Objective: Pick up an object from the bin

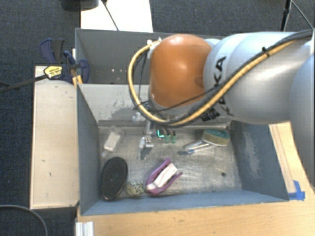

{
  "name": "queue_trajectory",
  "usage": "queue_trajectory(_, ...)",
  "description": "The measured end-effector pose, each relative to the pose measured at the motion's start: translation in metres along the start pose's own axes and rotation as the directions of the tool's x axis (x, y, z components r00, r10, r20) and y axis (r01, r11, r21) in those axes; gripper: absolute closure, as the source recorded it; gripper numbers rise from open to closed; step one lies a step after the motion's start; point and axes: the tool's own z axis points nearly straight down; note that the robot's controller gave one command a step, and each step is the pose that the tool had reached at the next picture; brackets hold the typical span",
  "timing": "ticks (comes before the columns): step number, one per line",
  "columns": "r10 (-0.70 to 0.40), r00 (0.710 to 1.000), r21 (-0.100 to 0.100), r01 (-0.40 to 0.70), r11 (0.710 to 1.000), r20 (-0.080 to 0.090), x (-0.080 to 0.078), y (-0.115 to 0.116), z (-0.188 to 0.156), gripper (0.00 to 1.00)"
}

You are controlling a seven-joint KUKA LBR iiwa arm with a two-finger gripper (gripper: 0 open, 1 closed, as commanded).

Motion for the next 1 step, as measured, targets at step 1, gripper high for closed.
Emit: queue_trajectory(1, -0.252, 0.968, 0.007, 0.252, 0.968, -0.002, 0.047, 0.0617, 0.1476, 0.0)
